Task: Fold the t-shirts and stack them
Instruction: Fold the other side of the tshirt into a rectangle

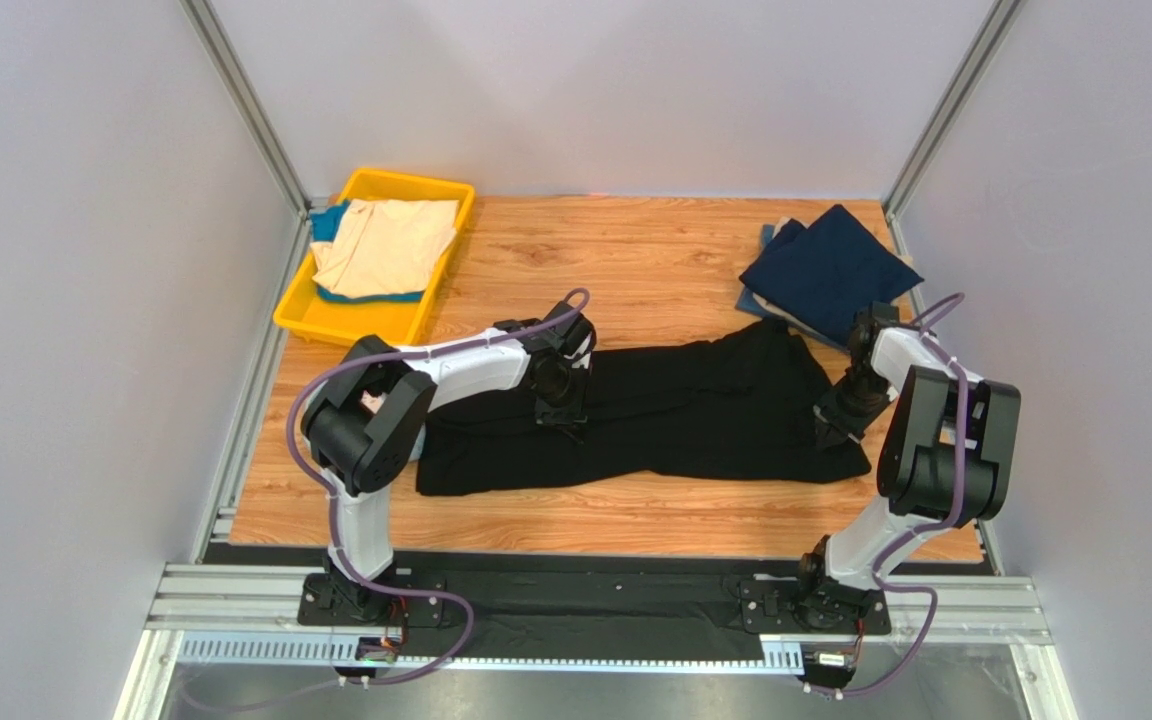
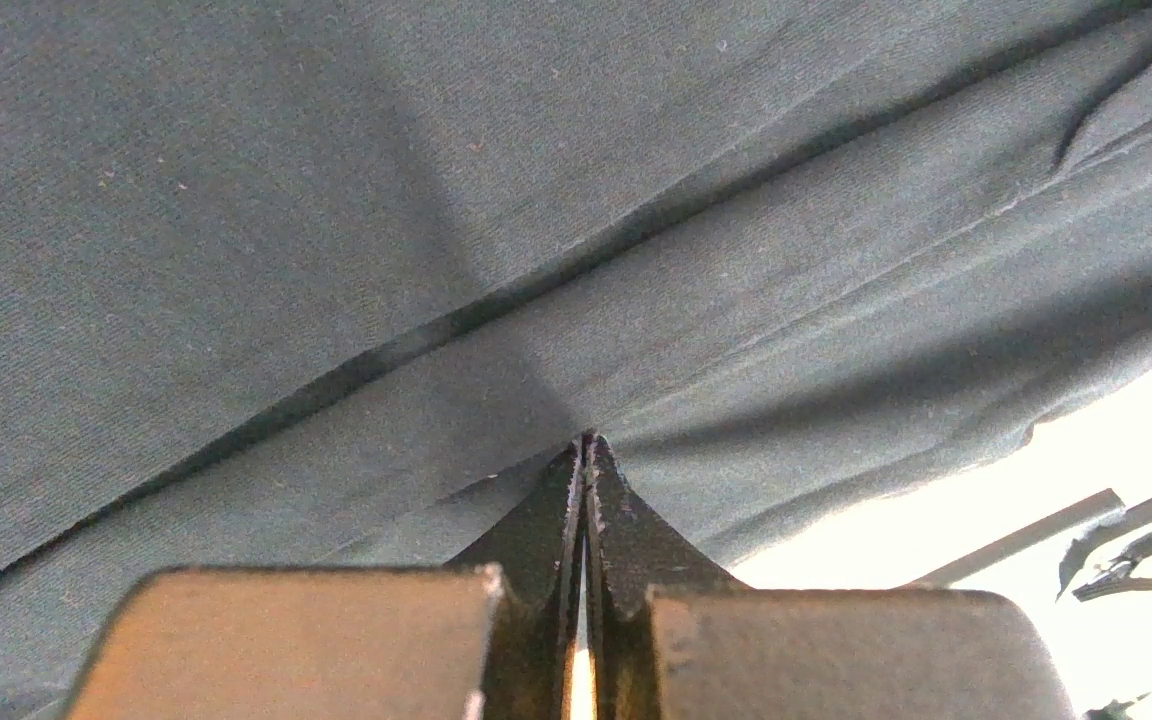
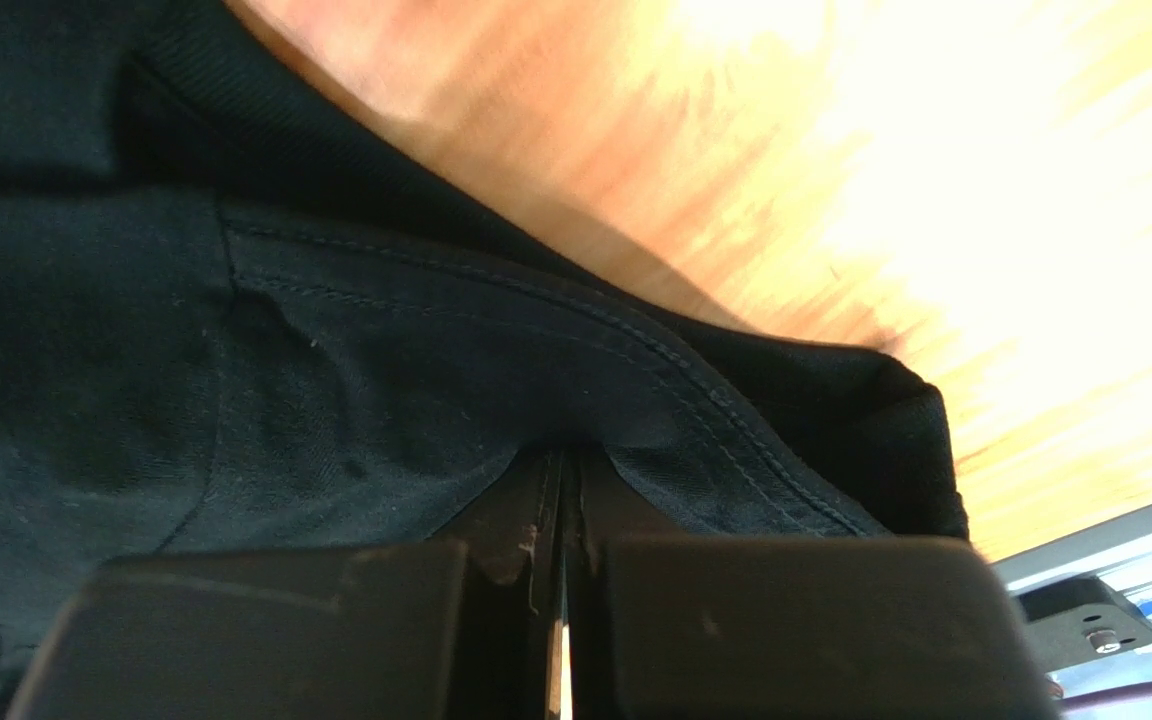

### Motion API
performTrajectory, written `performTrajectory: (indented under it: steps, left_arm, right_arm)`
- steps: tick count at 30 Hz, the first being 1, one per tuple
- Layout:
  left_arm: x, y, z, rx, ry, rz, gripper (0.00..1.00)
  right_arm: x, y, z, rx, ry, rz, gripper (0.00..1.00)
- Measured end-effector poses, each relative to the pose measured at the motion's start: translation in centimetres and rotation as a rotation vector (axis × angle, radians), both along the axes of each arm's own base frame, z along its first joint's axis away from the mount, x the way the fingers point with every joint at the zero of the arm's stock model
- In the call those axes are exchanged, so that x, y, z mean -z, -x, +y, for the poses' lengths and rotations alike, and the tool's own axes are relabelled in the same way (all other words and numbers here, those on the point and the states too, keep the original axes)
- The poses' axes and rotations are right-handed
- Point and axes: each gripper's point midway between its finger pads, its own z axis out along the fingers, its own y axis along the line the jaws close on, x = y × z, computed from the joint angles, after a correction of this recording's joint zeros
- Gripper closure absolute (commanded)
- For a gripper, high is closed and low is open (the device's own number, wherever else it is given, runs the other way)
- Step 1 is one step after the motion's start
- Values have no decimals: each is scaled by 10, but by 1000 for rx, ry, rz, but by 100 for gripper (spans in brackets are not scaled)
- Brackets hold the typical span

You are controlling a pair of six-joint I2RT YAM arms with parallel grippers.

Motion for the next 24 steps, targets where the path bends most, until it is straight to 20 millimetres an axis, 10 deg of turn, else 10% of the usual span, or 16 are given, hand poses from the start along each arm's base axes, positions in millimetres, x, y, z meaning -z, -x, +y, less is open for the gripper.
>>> performTrajectory:
  steps: [13, 18, 24]
  left_arm:
    - [-1, -1, 0, 11, 46, -16, 91]
    - [-3, -3, 0, 46, 18, -8, 83]
    - [-6, -11, 15, 64, -75, -39, 83]
  right_arm:
    - [-14, -13, -8, 16, 33, -66, 97]
    - [-69, -16, -8, 41, 75, -267, 78]
    - [-143, -46, 0, 19, 52, -527, 79]
